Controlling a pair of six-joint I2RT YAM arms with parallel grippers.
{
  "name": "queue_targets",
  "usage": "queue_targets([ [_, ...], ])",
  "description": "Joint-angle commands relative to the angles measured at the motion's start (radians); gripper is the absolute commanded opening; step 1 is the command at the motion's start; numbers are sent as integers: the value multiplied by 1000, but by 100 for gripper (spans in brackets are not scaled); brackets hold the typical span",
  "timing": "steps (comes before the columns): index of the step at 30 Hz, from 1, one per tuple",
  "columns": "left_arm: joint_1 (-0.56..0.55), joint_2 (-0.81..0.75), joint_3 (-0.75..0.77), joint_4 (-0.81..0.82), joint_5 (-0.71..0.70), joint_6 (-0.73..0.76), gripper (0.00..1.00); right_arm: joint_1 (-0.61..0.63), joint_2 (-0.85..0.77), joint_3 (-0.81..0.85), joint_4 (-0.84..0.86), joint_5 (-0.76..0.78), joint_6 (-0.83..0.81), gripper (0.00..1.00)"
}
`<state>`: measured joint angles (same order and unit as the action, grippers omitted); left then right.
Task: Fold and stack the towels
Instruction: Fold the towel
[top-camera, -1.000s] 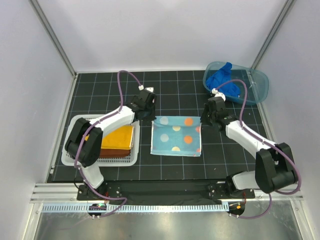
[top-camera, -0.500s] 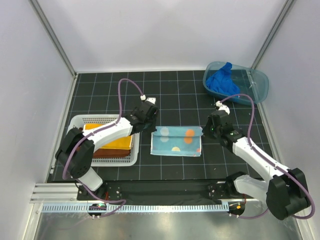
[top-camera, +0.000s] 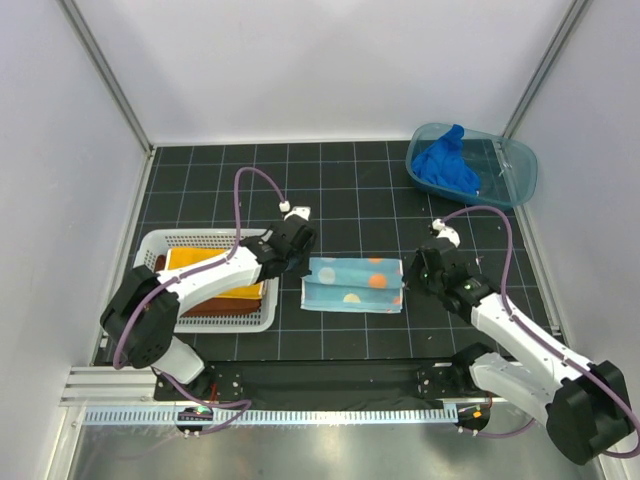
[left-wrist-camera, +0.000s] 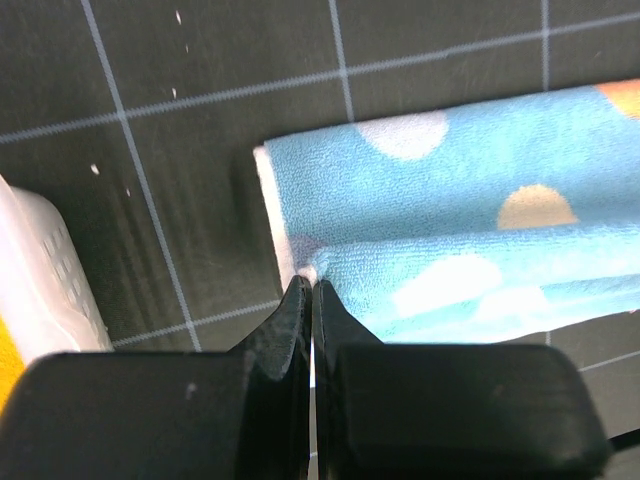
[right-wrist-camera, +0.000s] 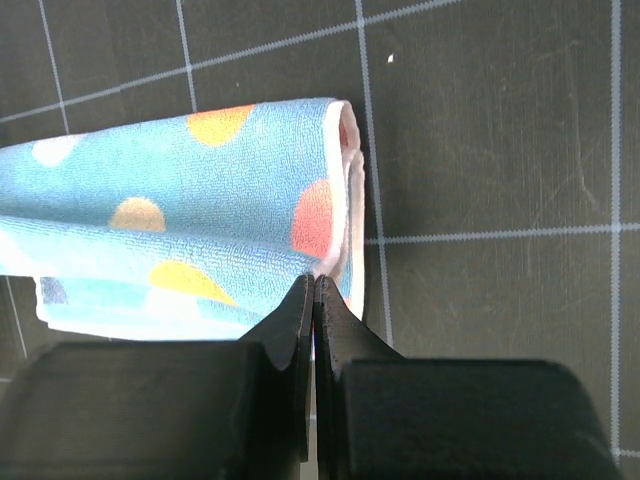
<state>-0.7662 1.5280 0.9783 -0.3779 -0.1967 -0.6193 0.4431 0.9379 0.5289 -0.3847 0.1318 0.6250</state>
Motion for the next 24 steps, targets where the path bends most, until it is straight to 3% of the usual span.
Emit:
queue_targets([
  [1, -12, -40, -23, -1, -29, -14, 0, 11, -43, -15, -14, 26, 33, 1],
  [19, -59, -31, -50, -12, -26, -30, 1, 20, -65, -72, -31, 14, 61, 1],
  [22, -61, -23, -52, -22, -32, -34, 8, 20, -63, -76, -20, -1, 68, 11],
  [24, -61, -32, -44, -32, -32, -33, 13, 19, -73, -72, -20, -8, 68, 27],
])
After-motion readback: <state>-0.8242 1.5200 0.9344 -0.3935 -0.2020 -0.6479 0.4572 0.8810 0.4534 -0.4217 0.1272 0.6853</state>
